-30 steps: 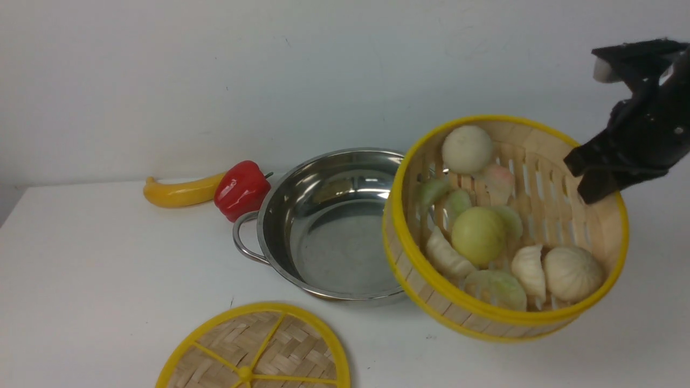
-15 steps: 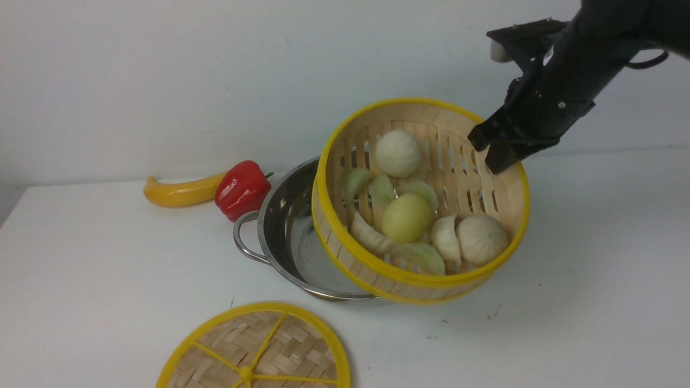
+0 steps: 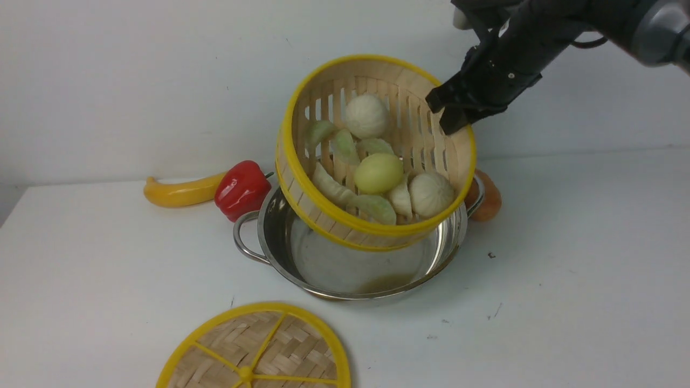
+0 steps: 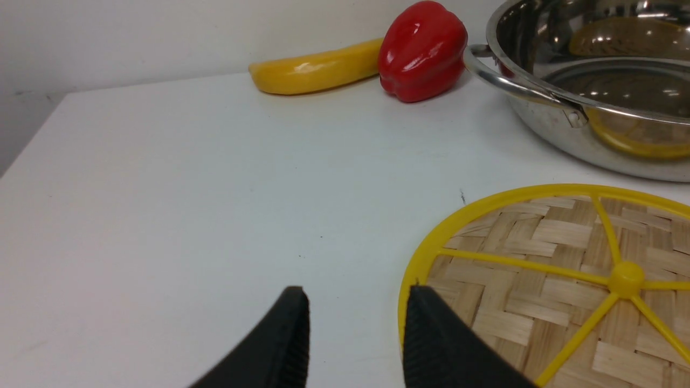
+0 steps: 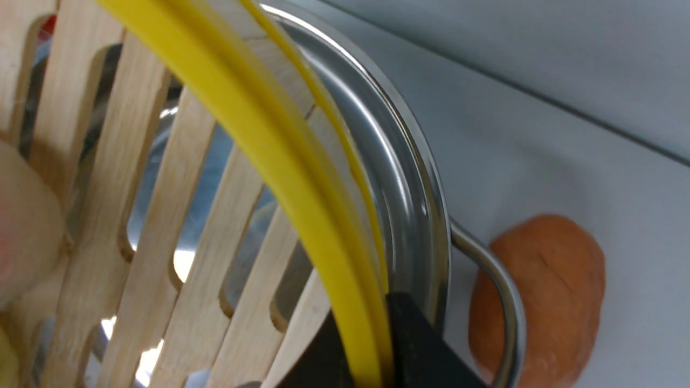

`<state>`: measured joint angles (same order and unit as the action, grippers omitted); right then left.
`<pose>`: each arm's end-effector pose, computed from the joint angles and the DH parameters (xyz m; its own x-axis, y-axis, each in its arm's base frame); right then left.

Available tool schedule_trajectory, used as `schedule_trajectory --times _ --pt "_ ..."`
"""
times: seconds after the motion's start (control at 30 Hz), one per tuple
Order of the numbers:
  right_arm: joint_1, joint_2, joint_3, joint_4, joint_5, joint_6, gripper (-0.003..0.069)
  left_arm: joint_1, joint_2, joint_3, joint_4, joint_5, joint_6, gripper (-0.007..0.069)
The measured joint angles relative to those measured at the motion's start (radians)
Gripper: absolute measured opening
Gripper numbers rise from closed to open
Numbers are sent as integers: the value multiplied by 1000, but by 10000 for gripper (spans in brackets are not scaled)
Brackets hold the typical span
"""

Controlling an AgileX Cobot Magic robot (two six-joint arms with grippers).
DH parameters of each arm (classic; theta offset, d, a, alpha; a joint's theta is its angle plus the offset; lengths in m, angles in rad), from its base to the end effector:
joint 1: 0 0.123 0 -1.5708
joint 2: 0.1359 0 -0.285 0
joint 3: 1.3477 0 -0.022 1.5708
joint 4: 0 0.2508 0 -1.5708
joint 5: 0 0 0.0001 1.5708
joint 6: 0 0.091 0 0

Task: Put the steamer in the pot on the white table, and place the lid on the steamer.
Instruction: 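Place the bamboo steamer basket of food into the steel pot with the right gripper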

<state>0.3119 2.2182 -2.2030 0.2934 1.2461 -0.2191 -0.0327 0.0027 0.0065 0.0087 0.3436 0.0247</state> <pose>0.4534 0.1724 0.2846 -0.8173 -0.3875 -0.4266 -0.5032 0.8406 0.2005 0.0538 -0.0015 0.1799 -0.2612 0.0414 -0.9644 0.0385 0.9987 0.0325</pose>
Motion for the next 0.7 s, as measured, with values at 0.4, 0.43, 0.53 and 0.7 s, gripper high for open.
schedule_trajectory --times 0.4,0.43,0.53,0.7 --pt "11 105 -47 -4 0 -11 52 0 0 0 0 0 0 241" --pt "11 111 -47 -5 0 -17 52 0 0 0 0 0 0 241" --pt "11 122 -47 -6 0 -22 52 0 0 0 0 0 0 241" --pt "11 149 -50 -7 -2 -35 52 0 0 0 0 0 0 241"
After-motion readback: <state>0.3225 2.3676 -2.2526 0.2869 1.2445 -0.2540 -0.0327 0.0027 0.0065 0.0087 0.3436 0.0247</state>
